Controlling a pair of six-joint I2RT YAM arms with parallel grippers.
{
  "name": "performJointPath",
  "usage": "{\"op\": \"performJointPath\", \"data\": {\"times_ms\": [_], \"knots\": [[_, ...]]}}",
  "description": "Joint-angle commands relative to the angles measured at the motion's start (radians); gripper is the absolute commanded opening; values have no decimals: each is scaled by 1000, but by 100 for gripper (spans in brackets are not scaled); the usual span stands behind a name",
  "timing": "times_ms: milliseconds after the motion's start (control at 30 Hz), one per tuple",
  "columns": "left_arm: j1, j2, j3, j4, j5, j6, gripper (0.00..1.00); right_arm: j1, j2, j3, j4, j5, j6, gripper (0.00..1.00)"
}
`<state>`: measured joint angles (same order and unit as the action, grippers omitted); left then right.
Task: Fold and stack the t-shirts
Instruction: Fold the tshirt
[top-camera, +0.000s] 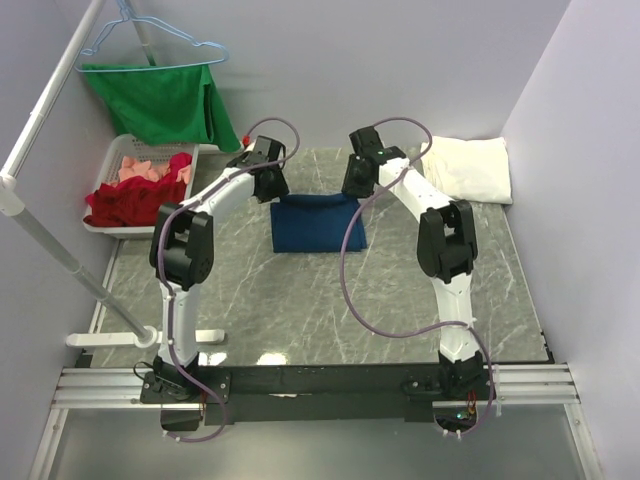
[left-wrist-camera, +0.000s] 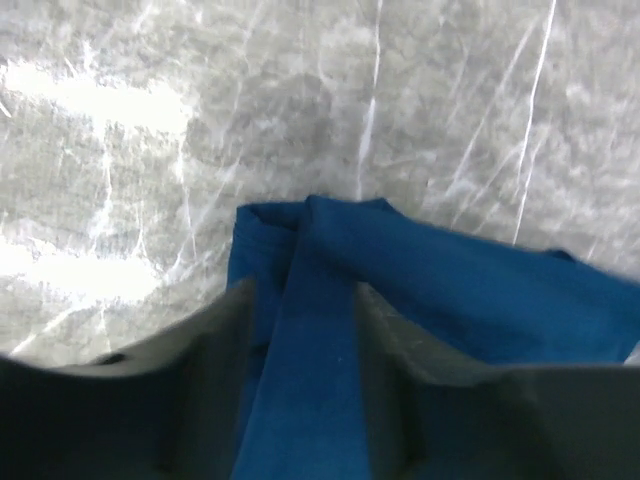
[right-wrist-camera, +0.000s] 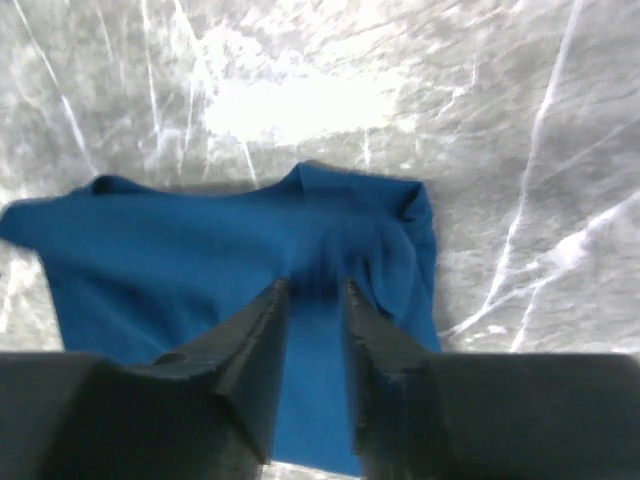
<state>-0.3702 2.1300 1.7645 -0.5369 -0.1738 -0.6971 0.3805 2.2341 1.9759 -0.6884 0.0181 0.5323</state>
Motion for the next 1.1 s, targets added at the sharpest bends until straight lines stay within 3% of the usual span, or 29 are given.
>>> {"op": "performJointPath", "data": {"times_ms": [0, 233, 433, 667, 1067], "knots": [[25, -1, 58, 17, 2, 21, 55, -37, 4, 96, -20, 0, -9, 48], [48, -36, 43, 49, -26, 38, 63, -92, 1, 109, -45, -9, -20, 52], [59, -122, -71, 57, -4, 44, 63, -94, -97, -133, 33, -58, -92, 72], [131, -271, -310, 126, 92, -8, 63, -103, -200, -311, 145, -167, -109, 77], [237, -364, -470, 138, 163, -15, 63, -132, -211, -442, 299, -335, -60, 81]]}}
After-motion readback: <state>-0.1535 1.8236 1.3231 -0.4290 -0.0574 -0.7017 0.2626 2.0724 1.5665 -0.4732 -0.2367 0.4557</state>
